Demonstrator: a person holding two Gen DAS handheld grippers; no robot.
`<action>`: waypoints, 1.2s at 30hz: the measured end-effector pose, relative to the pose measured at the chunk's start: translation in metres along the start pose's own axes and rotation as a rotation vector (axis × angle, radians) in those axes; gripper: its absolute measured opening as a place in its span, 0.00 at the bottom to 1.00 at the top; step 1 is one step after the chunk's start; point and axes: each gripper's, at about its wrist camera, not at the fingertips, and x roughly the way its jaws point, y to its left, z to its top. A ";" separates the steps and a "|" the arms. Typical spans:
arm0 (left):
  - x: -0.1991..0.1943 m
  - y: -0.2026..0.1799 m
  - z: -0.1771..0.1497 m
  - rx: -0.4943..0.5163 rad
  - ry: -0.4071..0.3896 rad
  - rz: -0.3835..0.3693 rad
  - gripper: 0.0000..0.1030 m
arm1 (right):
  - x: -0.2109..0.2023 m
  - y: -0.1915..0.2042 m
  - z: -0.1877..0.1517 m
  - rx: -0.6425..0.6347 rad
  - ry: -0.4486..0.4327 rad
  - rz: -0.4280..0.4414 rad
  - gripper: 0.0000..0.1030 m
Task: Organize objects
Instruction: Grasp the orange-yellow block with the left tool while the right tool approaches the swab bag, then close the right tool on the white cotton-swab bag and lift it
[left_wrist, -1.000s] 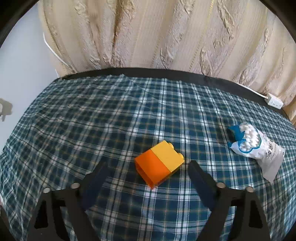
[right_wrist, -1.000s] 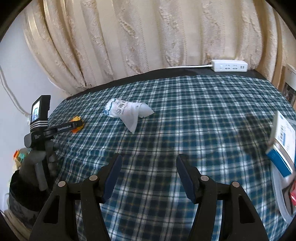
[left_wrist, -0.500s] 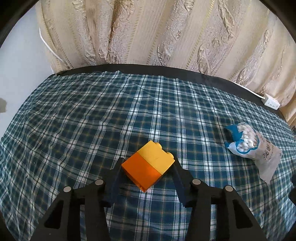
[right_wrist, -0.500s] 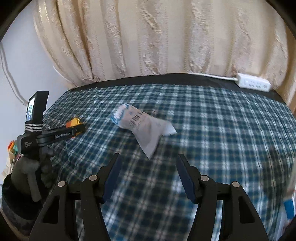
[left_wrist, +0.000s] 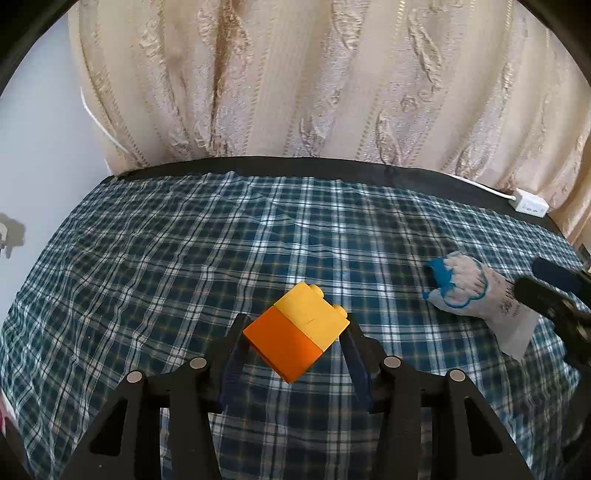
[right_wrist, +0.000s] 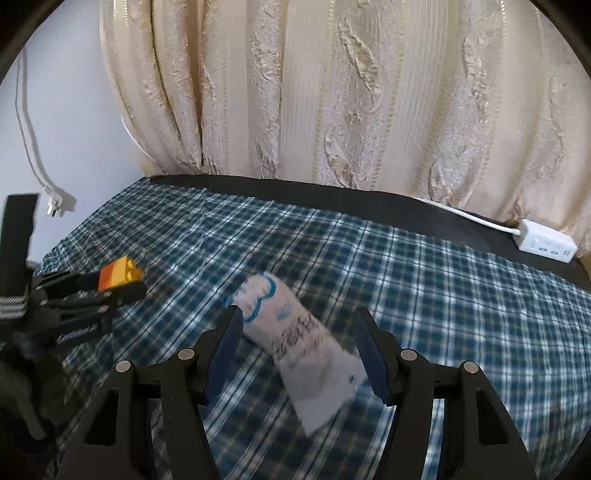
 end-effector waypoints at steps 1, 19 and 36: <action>-0.001 -0.001 0.000 0.005 -0.001 -0.002 0.51 | 0.003 -0.002 0.001 0.008 0.004 0.013 0.61; -0.020 -0.012 -0.004 0.034 -0.030 -0.040 0.51 | 0.028 0.000 -0.004 0.006 0.152 0.142 0.61; -0.022 -0.015 -0.005 0.045 -0.035 -0.049 0.51 | 0.048 0.017 -0.010 -0.070 0.192 0.033 0.57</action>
